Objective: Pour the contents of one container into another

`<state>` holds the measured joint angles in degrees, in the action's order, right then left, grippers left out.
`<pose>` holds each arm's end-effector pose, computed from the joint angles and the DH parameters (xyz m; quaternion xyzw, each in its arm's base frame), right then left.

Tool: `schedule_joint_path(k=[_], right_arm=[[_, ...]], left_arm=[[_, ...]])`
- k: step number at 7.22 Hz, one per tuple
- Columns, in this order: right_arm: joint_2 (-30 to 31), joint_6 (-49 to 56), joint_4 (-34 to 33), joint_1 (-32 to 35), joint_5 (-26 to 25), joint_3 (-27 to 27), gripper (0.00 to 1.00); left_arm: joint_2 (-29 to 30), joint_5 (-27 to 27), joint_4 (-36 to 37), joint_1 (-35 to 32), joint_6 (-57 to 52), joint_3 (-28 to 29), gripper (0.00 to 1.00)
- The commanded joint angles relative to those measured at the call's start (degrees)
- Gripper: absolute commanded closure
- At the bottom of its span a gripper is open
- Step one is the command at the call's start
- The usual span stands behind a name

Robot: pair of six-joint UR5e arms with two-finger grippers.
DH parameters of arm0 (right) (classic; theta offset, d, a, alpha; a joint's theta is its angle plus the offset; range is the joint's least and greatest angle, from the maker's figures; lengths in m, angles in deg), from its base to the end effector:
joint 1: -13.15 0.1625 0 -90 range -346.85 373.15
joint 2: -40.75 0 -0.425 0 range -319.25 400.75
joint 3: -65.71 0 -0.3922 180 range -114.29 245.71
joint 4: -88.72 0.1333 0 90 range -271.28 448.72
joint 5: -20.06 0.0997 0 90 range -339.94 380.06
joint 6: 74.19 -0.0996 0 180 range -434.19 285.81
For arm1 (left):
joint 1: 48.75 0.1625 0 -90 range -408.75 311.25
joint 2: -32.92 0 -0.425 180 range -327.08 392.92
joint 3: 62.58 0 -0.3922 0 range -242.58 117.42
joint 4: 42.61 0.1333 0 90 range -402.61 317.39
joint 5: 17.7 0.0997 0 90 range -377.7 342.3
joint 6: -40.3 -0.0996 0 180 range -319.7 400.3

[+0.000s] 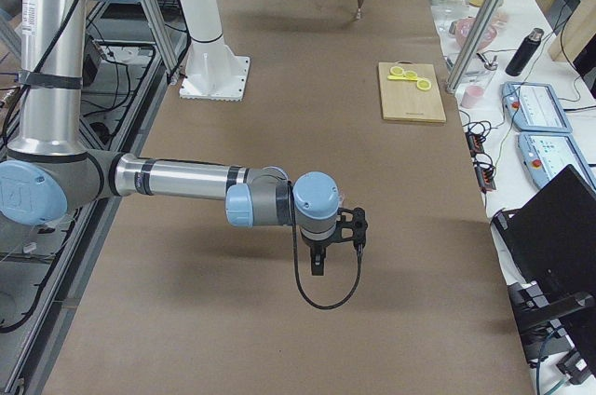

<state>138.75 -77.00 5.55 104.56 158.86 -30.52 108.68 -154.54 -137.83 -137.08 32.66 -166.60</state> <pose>0.0691 -0.4364 0.6520 0.0352 -0.4132 0.0153 0.9099 -0.0492 -0.3945 0.6351 0.0606 0.3945 0.0917 0.9123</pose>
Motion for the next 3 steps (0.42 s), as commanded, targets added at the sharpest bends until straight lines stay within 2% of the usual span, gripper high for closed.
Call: schedule_joint_path(k=[1, 3], right_arm=[[0.26, 0.00, 2.81, 0.00, 0.07, 0.34, 0.00], [0.35, -0.09, 3.80, 0.00, 0.15, 0.43, 0.00]], left_arm=[[0.01, 0.00, -0.05, 0.00, 0.00, 0.05, 0.02], [0.01, 0.00, 0.04, 0.00, 0.00, 0.05, 0.02]])
